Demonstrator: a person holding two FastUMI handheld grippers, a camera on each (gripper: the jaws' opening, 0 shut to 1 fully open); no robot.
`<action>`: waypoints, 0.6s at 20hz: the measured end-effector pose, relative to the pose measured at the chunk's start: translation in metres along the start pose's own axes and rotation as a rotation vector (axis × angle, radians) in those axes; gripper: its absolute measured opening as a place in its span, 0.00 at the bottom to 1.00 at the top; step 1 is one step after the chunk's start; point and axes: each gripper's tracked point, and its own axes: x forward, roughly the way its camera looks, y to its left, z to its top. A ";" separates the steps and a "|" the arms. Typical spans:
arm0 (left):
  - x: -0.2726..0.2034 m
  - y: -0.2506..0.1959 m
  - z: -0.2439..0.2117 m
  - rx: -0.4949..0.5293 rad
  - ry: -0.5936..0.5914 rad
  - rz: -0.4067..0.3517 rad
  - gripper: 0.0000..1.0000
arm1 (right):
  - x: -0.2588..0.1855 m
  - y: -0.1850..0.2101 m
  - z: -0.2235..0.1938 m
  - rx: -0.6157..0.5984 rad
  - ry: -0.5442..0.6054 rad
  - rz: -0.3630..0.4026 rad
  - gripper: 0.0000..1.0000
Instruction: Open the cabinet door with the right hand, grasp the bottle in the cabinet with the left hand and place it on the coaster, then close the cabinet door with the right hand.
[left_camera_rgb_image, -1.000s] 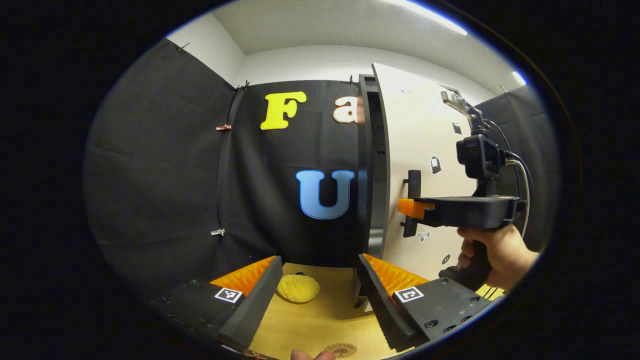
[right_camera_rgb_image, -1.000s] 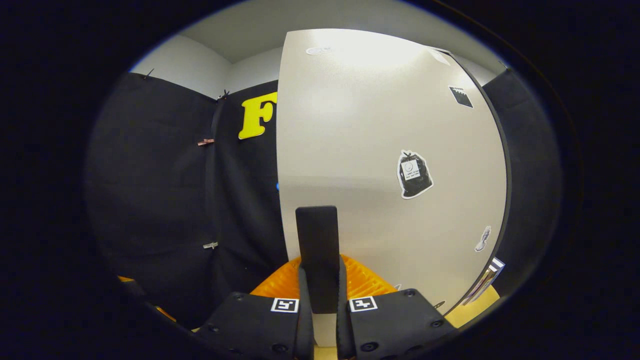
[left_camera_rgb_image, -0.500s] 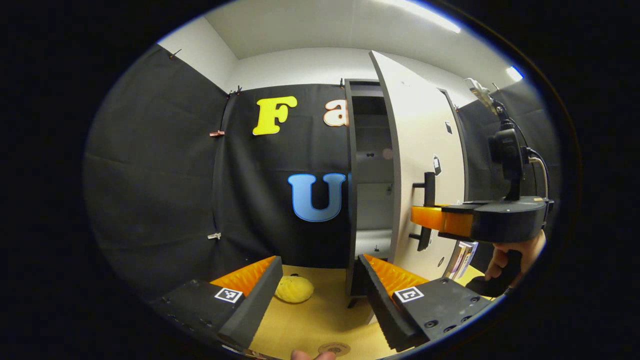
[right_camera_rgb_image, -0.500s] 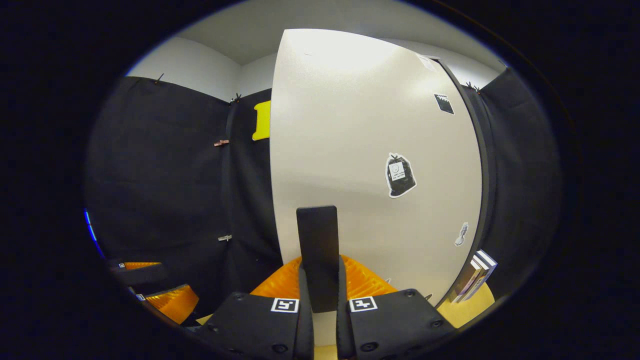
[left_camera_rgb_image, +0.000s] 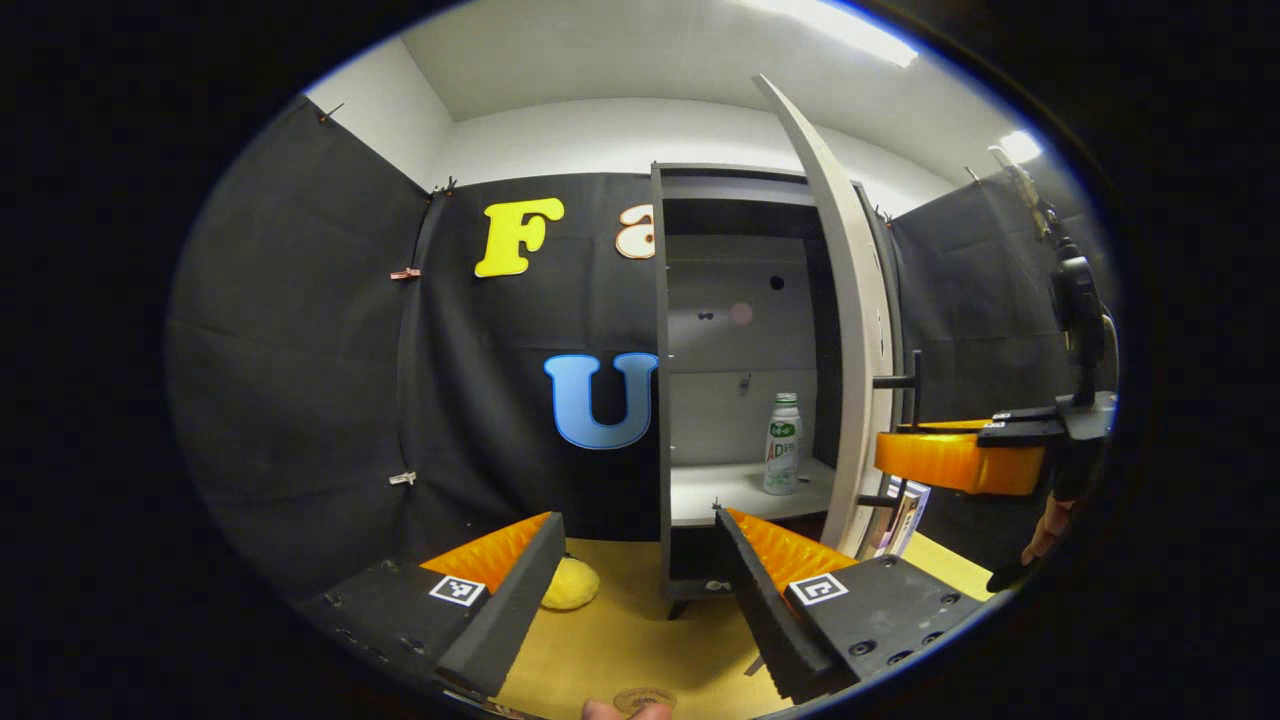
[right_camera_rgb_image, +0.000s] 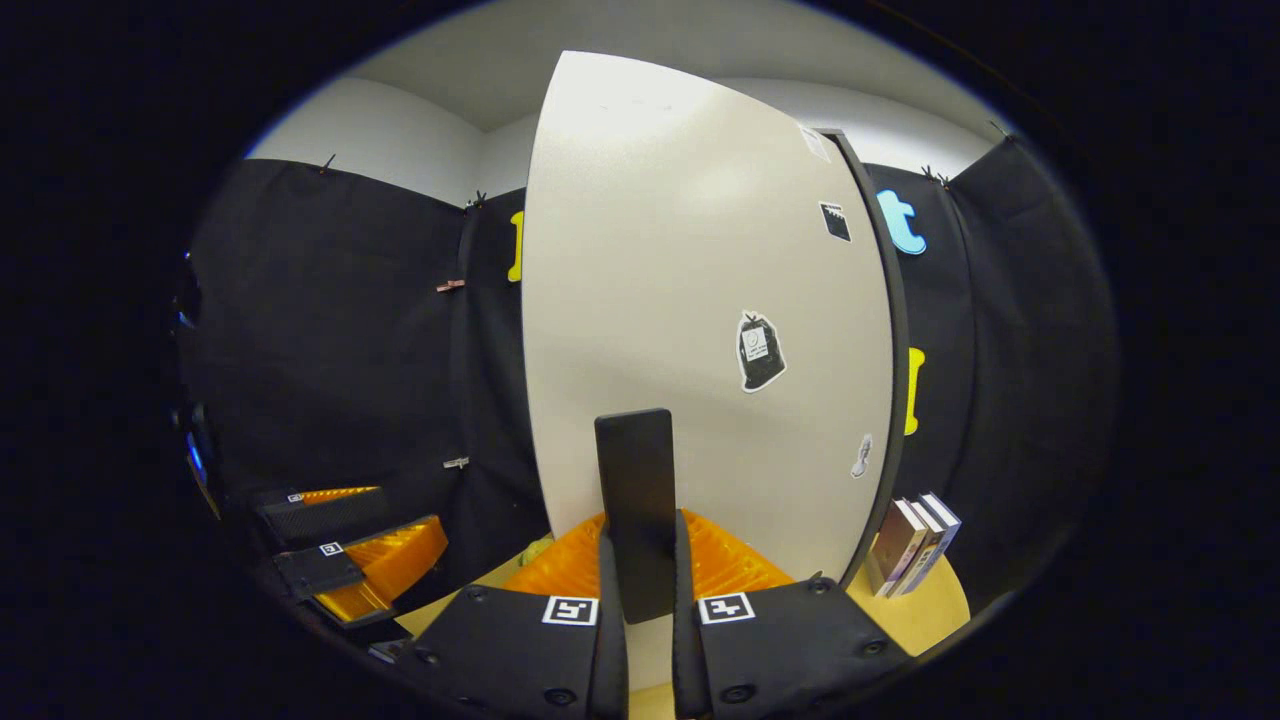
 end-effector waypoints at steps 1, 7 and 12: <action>0.001 -0.004 -0.001 0.000 -0.002 -0.008 0.94 | -0.005 -0.004 0.001 -0.001 0.002 -0.009 0.22; 0.003 -0.031 0.003 -0.020 -0.008 -0.069 0.94 | -0.035 -0.034 0.005 0.000 0.009 -0.075 0.21; 0.006 -0.046 0.006 -0.020 -0.014 -0.100 0.94 | -0.056 -0.055 0.006 0.003 -0.017 -0.132 0.21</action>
